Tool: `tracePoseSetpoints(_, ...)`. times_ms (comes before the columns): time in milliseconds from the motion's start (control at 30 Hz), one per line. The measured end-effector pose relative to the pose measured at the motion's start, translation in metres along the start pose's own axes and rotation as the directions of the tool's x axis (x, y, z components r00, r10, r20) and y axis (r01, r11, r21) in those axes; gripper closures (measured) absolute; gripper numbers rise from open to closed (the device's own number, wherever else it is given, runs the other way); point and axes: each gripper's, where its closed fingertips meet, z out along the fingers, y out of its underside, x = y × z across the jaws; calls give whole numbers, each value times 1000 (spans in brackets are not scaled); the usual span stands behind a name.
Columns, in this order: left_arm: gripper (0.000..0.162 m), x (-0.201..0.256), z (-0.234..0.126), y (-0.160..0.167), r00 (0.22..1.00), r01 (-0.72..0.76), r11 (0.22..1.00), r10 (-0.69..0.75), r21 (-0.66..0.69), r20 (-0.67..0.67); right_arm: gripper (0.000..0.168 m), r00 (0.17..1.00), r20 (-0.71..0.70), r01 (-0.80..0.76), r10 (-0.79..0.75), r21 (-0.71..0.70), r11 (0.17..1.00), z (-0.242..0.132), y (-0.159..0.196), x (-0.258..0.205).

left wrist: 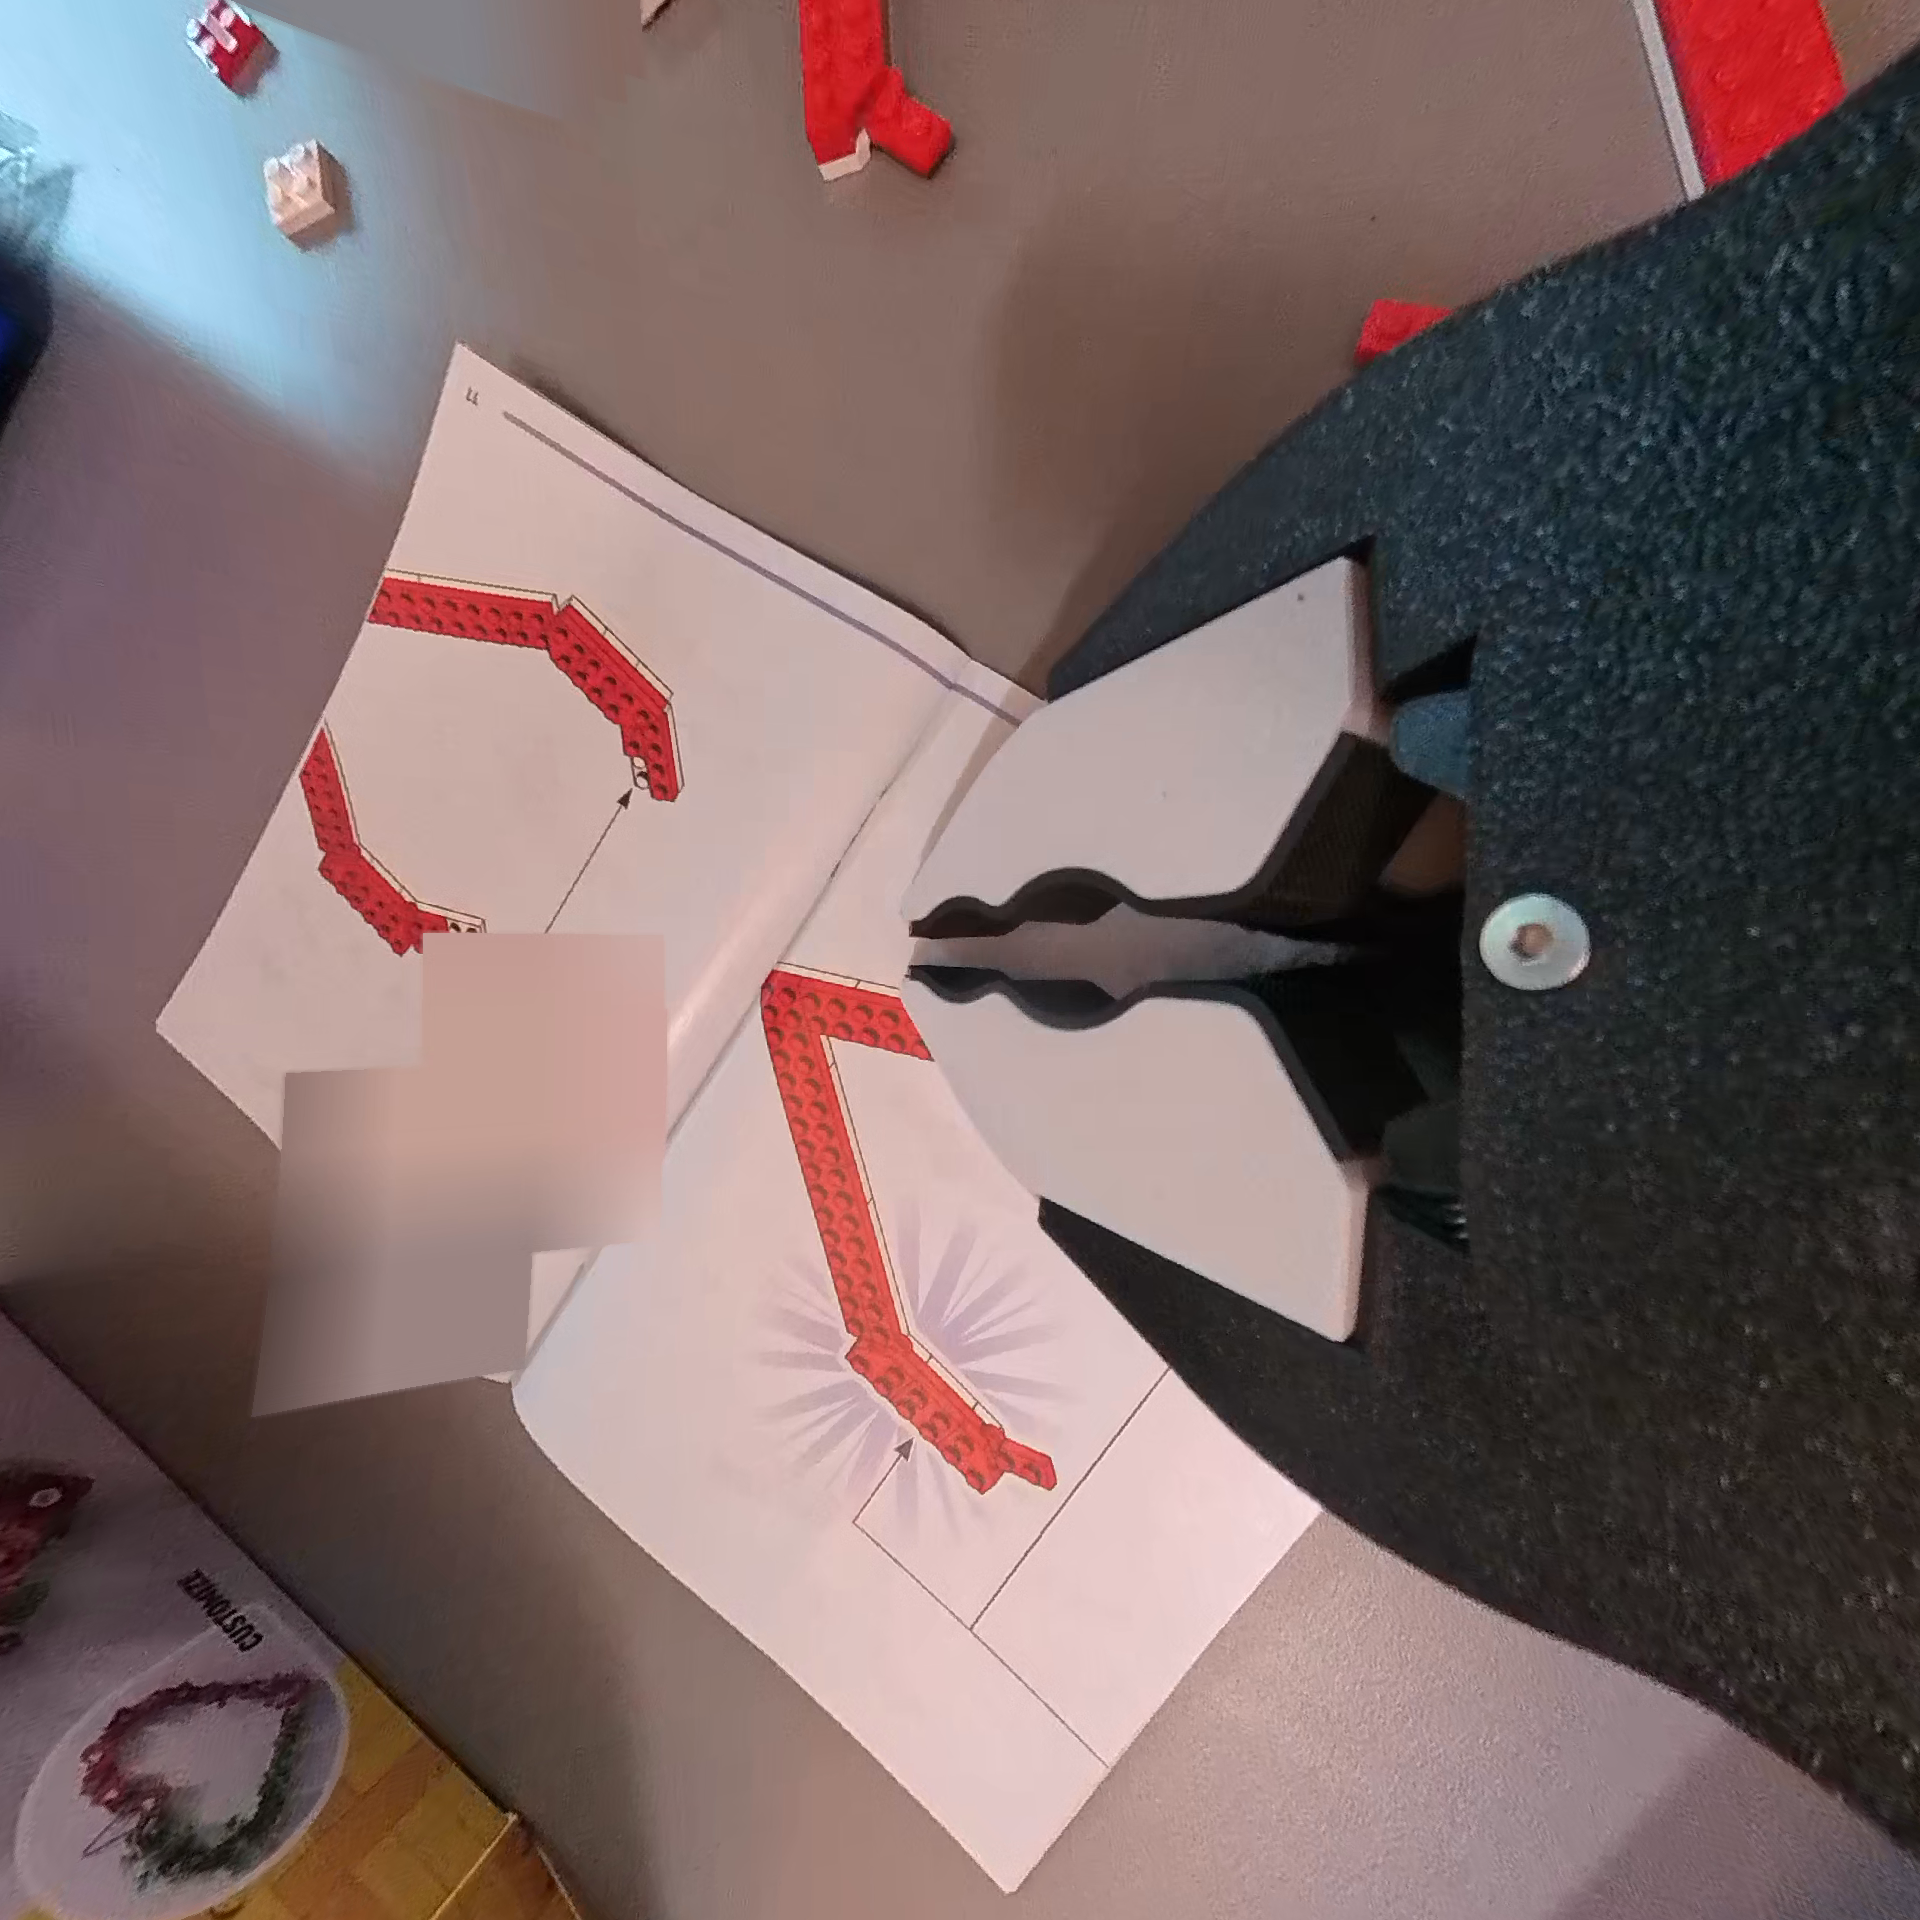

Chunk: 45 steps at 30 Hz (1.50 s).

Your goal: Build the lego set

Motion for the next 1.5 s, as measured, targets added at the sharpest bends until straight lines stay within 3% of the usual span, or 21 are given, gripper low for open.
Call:
tracePoseSetpoints(67,157,0,0,0,1000,0,1000,0,1,3,143,992,106,-53,67,-126,991,16,10,-4)
tracePoseSetpoints(167,157,0,0,0,1000,-7,1000,7,2,11,134,974,159,-134,162,-172,976,31,14,-4)
tracePoseSetpoints(200,157,0,0,0,1000,-6,1000,6,2,11,138,971,167,-139,171,-189,972,34,16,-5)
tracePoseSetpoints(400,157,0,0,0,1000,-1,1000,1,3,5,144,991,35,-118,132,-271,955,43,20,-1)
tracePoseSetpoints(467,157,0,0,0,1000,-14,1000,14,3,17,155,995,57,-64,83,-268,961,44,18,-7)
tracePoseSetpoints(600,157,0,-1,0,996,-64,998,63,6,64,162,998,-52,-52,46,-130,990,32,12,13)
tracePoseSetpoints(733,157,0,-1,0,992,-89,996,88,7,85,168,987,-2,-153,159,250,956,-9,-16,12)
tracePoseSetpoints(800,157,0,-1,0,993,-87,996,86,7,83,168,984,-33,-159,175,284,946,-18,-12,12)
tracePoseSetpoints(867,157,0,-1,0,993,-86,996,85,7,82,168,985,-25,-161,168,173,972,-9,-1,7)
tracePoseSetpoints(900,157,0,-1,0,993,-86,996,85,7,81,160,991,-3,-136,137,89,987,-2,5,2)
tracePoseSetpoints(967,157,0,-1,0,994,-82,997,81,7,79,145,999,19,46,-45,-25,999,13,6,-1)
tracePoseSetpoints(1033,157,0,-1,0,994,-77,997,76,7,75,129,961,27,276,-274,-56,960,25,-2,4)
tracePoseSetpoints(1100,156,0,-1,0,995,-68,998,67,7,68,115,933,92,357,-348,-116,927,35,-5,5)
tracePoseSetpoints(1167,156,-1,-1,0,996,-59,998,58,7,64,115,930,183,350,-320,-174,920,42,-5,-2)
tracePoseSetpoints(1267,155,-1,-1,0,996,-63,998,63,8,69,116,934,159,354,-320,-286,890,51,4,5)
tracePoseSetpoints(1367,155,-1,-1,0,996,-63,998,63,7,68,135,935,183,346,-305,-263,901,54,3,-3)
tracePoseSetpoints(1500,155,-1,-1,0,996,-57,998,57,7,63,135,942,106,332,-317,-182,926,48,-3,0)
